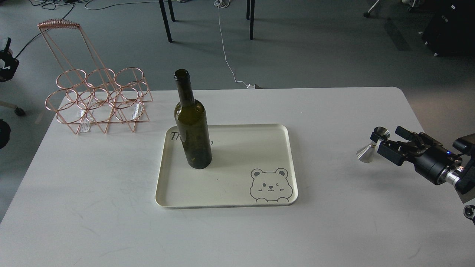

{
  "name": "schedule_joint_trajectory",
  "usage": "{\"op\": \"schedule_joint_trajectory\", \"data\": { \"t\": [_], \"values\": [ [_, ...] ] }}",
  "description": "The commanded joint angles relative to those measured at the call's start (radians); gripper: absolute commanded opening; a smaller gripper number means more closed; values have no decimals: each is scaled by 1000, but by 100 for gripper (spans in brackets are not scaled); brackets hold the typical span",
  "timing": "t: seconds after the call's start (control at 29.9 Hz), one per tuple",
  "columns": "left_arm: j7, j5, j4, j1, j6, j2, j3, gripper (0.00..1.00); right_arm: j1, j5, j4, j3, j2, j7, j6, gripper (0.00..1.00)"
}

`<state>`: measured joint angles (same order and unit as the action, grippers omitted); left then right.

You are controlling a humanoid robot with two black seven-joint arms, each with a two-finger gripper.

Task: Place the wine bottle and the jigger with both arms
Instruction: 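Set the jigger down on the table beside the tray, release, withdraw, then reach the left gripper to the wine bottle neck and grasp it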

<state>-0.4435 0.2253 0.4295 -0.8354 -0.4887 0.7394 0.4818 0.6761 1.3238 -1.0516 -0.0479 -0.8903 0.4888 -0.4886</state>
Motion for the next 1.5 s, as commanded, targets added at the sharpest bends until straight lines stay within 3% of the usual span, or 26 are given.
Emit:
{"op": "schedule_joint_trajectory", "data": {
  "t": [0.0,0.2,0.33,0.57,0.73,0.94,1.1,1.3,1.47],
  "values": [
    [3,0,0,-2,0,5,0,99,29,-2,-34,-52,-33,0,0,97],
    [11,-6,20,-5,0,44,0,99,157,-21,-61,-136,-59,0,0,97],
    [14,-14,81,-13,0,92,-9,99,282,-174,-54,-141,-47,0,0,97],
    [9,-66,366,-13,7,247,-17,98,364,-512,7,-144,39,0,90,97],
    [6,-341,624,-44,45,363,-15,98,355,-760,30,-164,96,0,149,97],
    [3,-690,837,-47,55,462,-5,98,341,-1066,74,-171,146,0,248,97],
    [-1,-1041,986,-48,59,525,9,98,309,-1317,165,-230,149,0,439,97],
    [-1,-1433,1156,-47,153,517,47,98,261,-1566,269,-257,154,0,651,97],
    [-1,-1800,1209,-44,213,411,35,98,247,-1577,269,-265,152,0,674,97]
  ]
}}
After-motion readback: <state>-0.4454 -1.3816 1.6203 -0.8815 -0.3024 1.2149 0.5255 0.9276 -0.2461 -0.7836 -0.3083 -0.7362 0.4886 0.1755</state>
